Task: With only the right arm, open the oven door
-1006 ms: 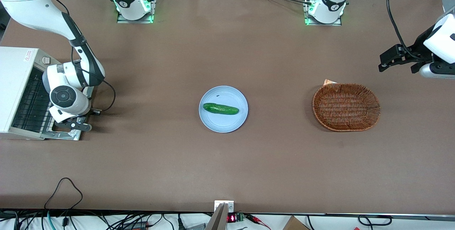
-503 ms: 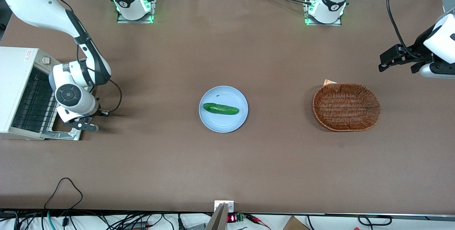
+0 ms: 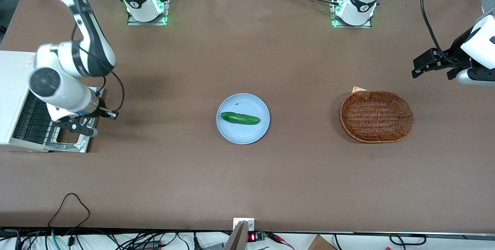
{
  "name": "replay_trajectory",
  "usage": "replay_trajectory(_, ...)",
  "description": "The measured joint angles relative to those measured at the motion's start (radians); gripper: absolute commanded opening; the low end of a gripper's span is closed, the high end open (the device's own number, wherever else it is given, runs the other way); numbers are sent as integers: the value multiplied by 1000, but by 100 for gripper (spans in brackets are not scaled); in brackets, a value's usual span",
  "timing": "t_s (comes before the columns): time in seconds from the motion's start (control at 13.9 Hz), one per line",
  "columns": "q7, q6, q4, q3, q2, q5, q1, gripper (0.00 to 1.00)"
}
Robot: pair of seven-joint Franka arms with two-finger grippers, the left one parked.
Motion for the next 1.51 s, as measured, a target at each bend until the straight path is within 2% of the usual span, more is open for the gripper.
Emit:
replay_trajectory(0.43, -100, -231, 103, -3, -142, 132, 13, 3)
replay_trajectory(0.72, -138, -311, 156, -10, -199, 154, 6, 5)
replay_trajectory(1.01, -239, -379, 157, -28, -265, 197, -46, 7)
replay_trajectory(1.29, -258, -400, 157, -86, -284, 206, -4, 9)
replay_trajectory(1.36, -258, -406, 157, -94, -284, 206, 12, 15)
replay_trajectory(1.44, -258, -414, 157, -100, -284, 206, 24, 33)
replay_trajectory(1.51, -258, -423, 157, -102, -284, 206, 30, 66)
